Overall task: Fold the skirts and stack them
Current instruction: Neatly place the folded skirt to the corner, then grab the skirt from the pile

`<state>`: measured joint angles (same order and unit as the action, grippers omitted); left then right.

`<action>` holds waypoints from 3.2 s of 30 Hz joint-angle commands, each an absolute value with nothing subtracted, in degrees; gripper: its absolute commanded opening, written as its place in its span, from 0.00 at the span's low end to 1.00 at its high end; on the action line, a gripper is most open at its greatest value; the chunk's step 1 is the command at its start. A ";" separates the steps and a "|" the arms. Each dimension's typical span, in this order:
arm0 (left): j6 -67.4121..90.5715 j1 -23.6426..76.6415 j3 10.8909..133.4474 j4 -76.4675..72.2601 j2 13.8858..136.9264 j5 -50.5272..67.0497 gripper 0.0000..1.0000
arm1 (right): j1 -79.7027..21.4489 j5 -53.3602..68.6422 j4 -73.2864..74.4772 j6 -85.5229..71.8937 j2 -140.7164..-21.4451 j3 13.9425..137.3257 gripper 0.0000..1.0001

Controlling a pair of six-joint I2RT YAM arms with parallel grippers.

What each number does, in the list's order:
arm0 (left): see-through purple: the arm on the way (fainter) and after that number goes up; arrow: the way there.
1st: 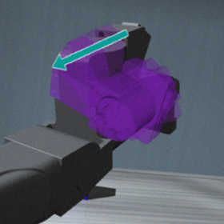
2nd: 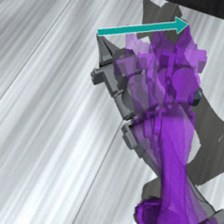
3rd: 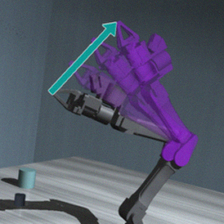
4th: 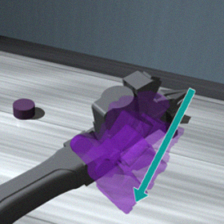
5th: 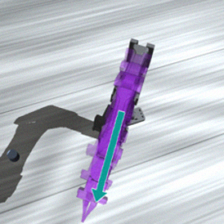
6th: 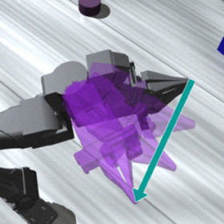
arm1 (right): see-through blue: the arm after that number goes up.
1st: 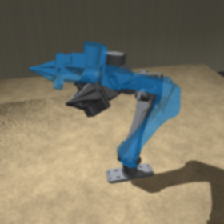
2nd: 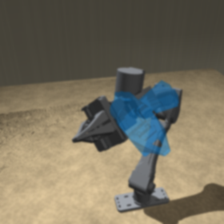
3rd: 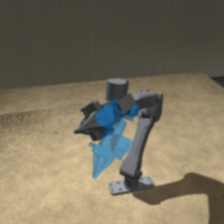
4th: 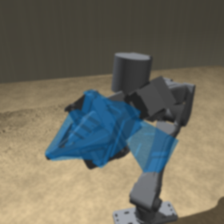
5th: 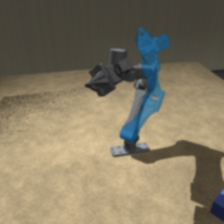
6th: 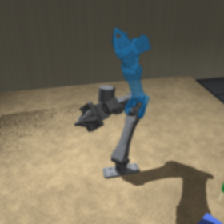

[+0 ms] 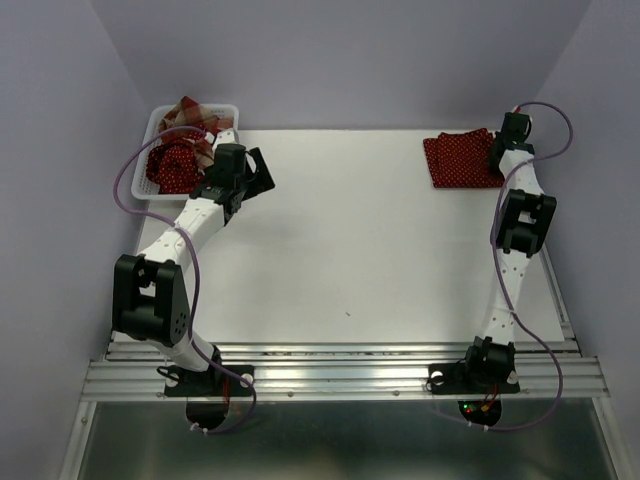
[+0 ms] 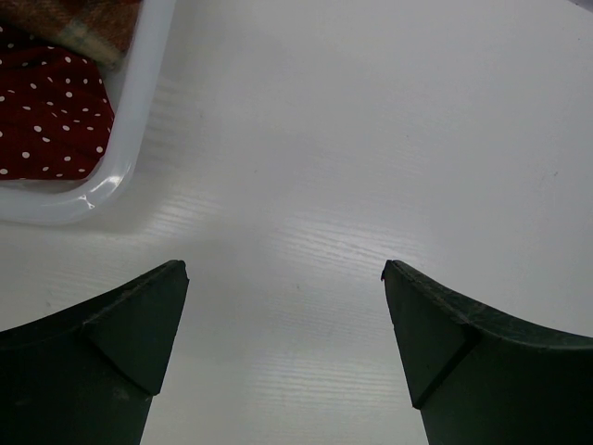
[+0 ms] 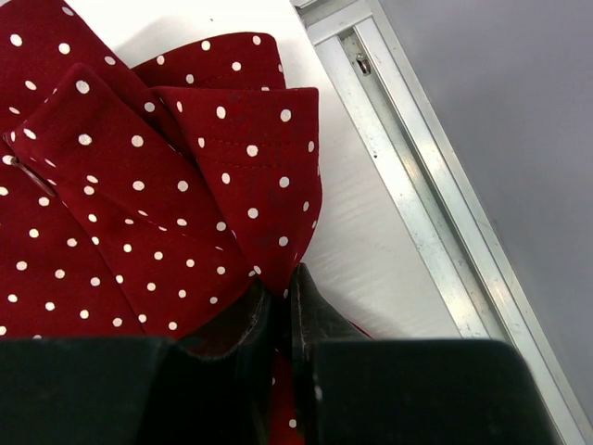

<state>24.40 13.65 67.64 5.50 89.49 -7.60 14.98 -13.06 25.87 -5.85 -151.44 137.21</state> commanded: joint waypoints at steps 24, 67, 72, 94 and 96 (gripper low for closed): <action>22.50 12.31 74.44 6.24 86.92 -6.33 0.99 | 15.56 -15.91 22.24 -7.65 -143.88 128.94 0.11; 23.64 -11.42 97.95 14.66 103.69 2.38 0.99 | 3.25 12.58 14.49 -15.21 -87.19 70.66 1.00; 22.85 -12.48 107.39 19.34 114.67 1.05 0.99 | 3.25 8.79 17.14 -14.24 -85.78 69.96 1.00; 23.29 -14.06 112.94 20.12 117.34 -3.69 0.00 | 3.25 8.61 18.90 -14.77 -85.96 68.99 1.00; 23.20 -14.06 111.72 19.69 113.84 -4.65 0.00 | 3.25 8.70 18.90 -14.85 -85.70 68.91 1.00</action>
<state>23.38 -12.88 112.09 20.95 124.14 -1.37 3.20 8.99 19.05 -14.61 -86.72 68.77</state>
